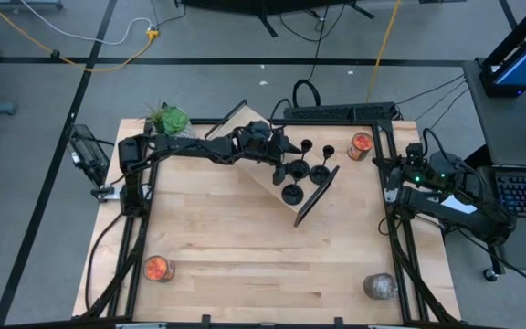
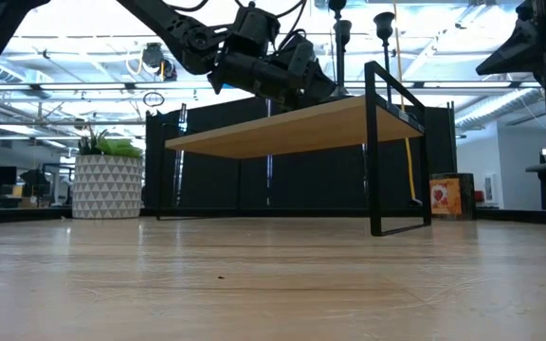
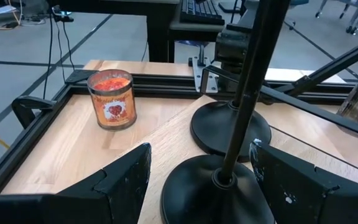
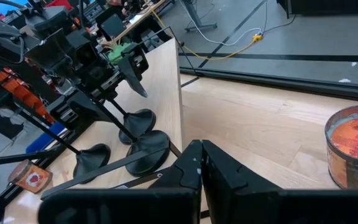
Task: Pick & Place candle stick holders
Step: Adjust the black candlestick on the shelf
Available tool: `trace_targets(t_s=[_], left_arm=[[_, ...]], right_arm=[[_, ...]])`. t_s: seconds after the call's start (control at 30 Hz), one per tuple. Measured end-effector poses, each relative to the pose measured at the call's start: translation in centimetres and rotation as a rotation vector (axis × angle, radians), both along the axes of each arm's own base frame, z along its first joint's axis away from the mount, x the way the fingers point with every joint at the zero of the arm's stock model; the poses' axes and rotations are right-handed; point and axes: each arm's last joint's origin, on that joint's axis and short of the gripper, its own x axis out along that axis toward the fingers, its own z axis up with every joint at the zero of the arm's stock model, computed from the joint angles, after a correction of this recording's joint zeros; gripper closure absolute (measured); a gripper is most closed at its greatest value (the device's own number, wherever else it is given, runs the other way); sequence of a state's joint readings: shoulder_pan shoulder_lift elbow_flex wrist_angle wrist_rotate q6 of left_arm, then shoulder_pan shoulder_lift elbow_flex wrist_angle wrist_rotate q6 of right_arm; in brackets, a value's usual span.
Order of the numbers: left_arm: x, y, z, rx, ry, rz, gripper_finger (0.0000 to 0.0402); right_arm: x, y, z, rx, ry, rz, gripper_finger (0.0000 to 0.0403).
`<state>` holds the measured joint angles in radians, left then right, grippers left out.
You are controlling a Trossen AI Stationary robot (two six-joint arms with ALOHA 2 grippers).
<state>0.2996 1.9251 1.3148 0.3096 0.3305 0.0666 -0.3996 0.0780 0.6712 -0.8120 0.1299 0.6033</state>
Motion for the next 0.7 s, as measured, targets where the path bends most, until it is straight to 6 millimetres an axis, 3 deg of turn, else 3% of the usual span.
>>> trace_targets(t_s=[0.17, 0.43, 0.7], left_arm=[[-0.02, -0.01, -0.07, -0.002, 0.008, 0.000, 0.0128], [-0.04, -0.05, -0.21, -0.013, 0.024, 0.022, 0.0193], [0.06, -0.21, -0.20, -0.005, 0.026, 0.070, 0.0226]], right_arm=[[0.00, 0.00, 0.00, 0.000, 0.000, 0.000, 0.0403], [0.00, 0.00, 0.00, 0.000, 0.000, 0.000, 0.0403], [0.00, 0.00, 0.00, 0.000, 0.000, 0.000, 0.0403]])
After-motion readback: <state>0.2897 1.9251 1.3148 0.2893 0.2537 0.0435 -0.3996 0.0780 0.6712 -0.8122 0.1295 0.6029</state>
